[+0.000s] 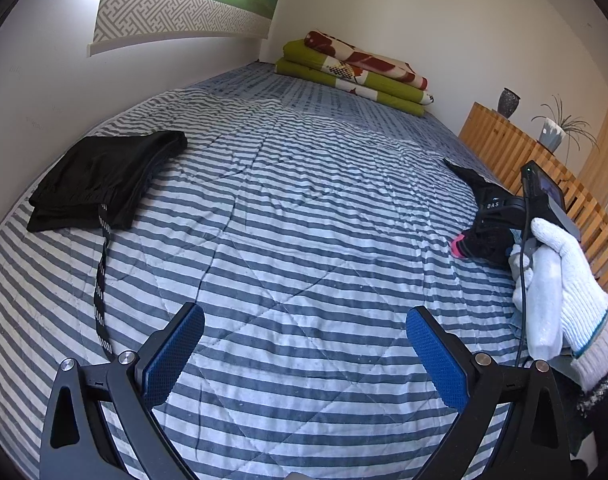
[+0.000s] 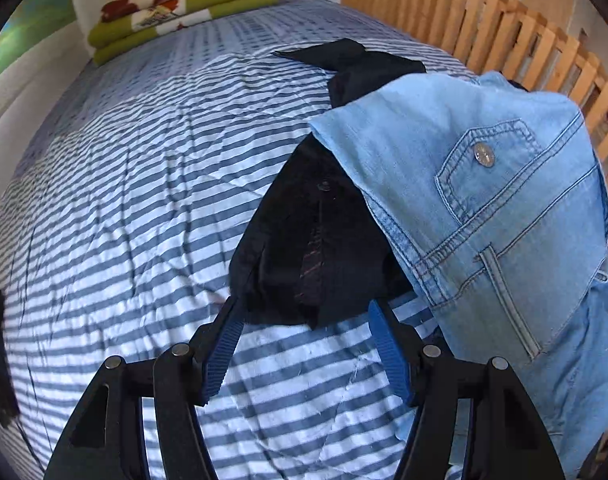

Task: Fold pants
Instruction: 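Lift the black garment out from under the denim shirt with the right tool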

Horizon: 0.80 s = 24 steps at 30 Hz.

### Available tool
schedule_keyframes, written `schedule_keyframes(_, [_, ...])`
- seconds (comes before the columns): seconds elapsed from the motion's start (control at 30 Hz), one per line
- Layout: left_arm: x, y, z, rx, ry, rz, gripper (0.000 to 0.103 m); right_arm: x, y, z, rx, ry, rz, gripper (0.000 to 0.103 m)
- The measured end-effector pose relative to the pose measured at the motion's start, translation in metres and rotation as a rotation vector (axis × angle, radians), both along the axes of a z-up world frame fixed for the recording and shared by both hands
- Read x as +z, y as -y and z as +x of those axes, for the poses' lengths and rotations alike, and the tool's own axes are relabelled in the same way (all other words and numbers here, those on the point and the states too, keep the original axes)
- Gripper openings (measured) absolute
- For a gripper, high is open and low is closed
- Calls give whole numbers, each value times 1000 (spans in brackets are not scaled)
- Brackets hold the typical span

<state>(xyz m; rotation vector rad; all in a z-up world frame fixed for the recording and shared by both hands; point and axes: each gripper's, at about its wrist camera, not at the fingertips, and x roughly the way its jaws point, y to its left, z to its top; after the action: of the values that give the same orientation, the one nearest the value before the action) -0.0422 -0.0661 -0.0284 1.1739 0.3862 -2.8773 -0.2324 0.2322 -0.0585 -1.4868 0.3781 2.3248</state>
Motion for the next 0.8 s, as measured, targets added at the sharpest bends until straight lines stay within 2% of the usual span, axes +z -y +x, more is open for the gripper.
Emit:
schedule_keyframes(0.1, [-6, -7, -7, -19, 13, -15, 102, -14, -10, -18, -53, -1, -6, 76])
schedule_keyframes(0.23, [-15, -13, -13, -29, 38, -20, 102, -31, -21, -41, -42, 23, 18, 76])
schedule_keyframes(0.33, [-18, -13, -14, -37, 46, -22, 102, -36, -25, -49, 12, 27, 43, 37])
schedule_keyframes(0.37, [-19, -13, -13, -37, 46, -23, 102, -33, -23, -50, 38, 24, 41, 29])
schedule_keyframes(0.4, [-20, -12, -13, -37, 48, -22, 102, -26, -21, -49, 65, 12, 25, 25])
schedule_keyframes(0.47, [-23, -11, -14, -36, 55, -18, 102, 2, -16, -42, 141, -52, -41, 19])
schedule_keyframes(0.6, [-24, -12, -15, -34, 61, -7, 102, 83, -9, -22, 227, -217, -121, 17])
schedule_keyframes(0.8, [-12, -17, -14, -34, 22, -18, 102, 186, 26, 7, 384, -384, -203, 13])
